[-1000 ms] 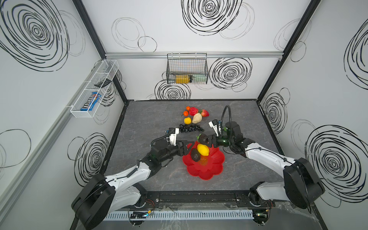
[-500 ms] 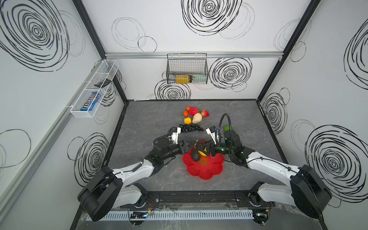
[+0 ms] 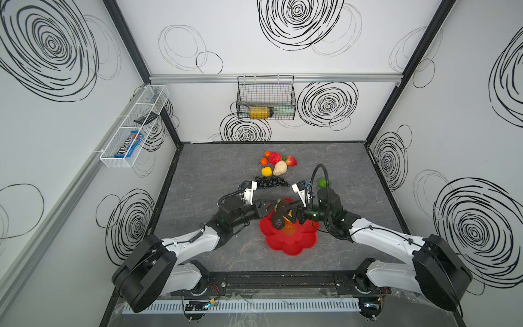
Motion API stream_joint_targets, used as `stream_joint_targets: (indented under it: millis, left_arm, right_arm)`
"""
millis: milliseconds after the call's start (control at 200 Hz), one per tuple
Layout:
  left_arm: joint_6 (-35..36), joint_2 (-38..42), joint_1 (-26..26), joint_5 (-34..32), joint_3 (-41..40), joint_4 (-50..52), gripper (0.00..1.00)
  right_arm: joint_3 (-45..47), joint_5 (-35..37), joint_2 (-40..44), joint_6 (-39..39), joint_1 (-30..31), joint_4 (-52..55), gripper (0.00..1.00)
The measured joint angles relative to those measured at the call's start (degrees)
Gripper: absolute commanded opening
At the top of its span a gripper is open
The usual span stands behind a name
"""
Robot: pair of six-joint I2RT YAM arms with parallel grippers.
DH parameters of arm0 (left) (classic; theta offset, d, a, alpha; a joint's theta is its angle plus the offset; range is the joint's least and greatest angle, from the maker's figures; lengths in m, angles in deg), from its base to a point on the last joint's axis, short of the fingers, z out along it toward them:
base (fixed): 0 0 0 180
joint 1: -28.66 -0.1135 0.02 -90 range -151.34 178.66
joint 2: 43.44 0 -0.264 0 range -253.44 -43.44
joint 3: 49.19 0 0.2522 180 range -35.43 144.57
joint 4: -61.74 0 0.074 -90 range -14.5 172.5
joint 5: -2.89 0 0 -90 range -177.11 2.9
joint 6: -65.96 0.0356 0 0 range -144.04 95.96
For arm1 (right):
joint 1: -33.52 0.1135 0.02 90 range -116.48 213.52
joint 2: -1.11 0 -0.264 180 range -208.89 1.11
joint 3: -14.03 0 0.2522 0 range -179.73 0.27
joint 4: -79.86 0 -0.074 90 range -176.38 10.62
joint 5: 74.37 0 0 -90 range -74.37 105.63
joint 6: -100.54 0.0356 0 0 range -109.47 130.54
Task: Arrange fruit in a fruit bowl
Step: Place the fruit in the fruit bowl.
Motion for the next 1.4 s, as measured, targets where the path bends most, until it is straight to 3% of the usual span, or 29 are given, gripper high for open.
stream_joint_targets:
  millis: [891,1006,1226,1401]
  left_arm:
    - [-1.3,-1.3,-0.3,0.2,0.0,-2.3,0.10]
    - [-1.2,-1.3,-0.3,0.2,0.0,-2.3,0.09]
    - [0.4,-0.9,-0.4,0.2,0.1,-0.3,0.09]
    - [6.3,2.2,-0.3,-2.5,2.9,9.2,0.08]
  right_arm:
    - [0.5,0.9,0.3,0.7,1.2,-2.2,0.60]
    - [0.5,1.1,0.3,1.0,1.2,-2.2,0.66]
    - [0.5,1.5,1.9,1.6,0.5,-1.2,0.86]
    - [0.7,1.0,6.8,1.6,-5.1,1.9,0.91]
